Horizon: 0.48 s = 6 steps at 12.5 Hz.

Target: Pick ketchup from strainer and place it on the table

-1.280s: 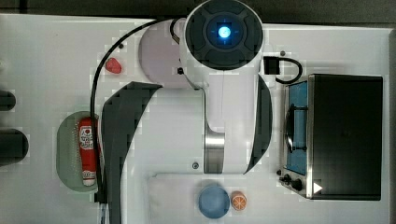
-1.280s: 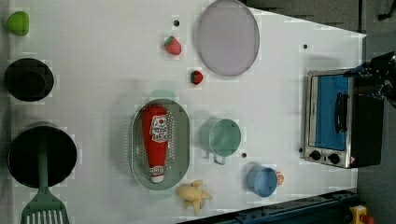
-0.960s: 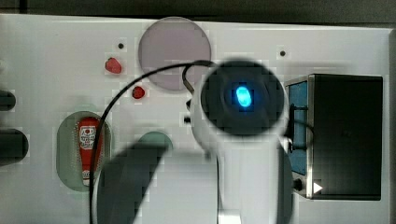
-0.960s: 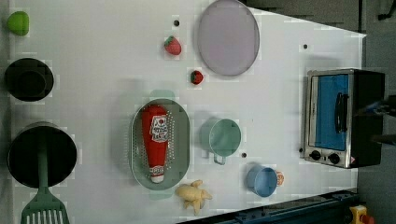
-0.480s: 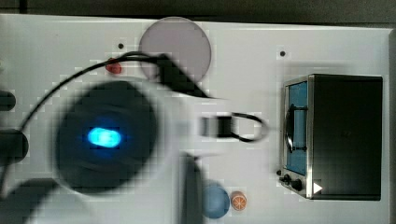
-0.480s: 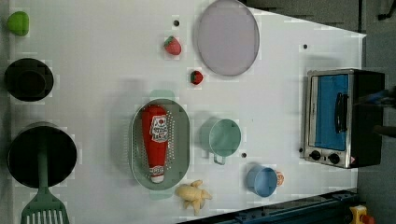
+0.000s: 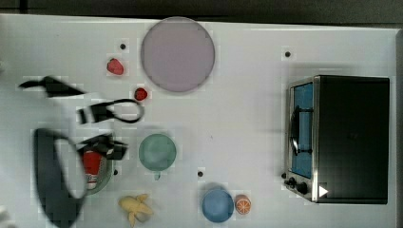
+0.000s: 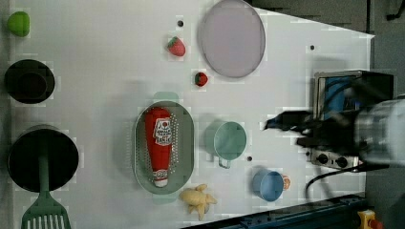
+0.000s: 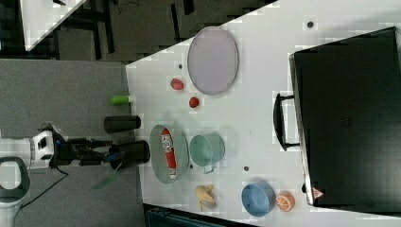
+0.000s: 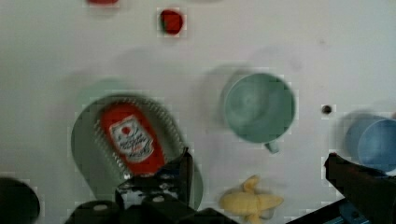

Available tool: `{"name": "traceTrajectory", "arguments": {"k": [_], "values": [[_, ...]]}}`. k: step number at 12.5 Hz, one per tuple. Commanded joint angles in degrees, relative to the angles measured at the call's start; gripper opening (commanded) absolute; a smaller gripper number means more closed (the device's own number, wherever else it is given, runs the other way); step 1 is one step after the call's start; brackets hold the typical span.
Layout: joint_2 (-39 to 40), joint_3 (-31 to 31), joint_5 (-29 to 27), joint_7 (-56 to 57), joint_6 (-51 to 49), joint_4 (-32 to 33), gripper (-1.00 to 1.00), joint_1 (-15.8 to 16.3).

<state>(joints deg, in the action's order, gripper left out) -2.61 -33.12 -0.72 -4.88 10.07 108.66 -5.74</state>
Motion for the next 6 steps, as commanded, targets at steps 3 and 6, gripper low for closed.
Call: {"name": "traceTrajectory", "arguments": {"k": [3, 6], "values": [[1.1, -7.1, 0.0, -2.5, 6.7, 3.4, 1.00, 0.1], [3.6, -11.5, 0.1, -2.5, 16.3, 9.5, 1.00, 0.2]]}}
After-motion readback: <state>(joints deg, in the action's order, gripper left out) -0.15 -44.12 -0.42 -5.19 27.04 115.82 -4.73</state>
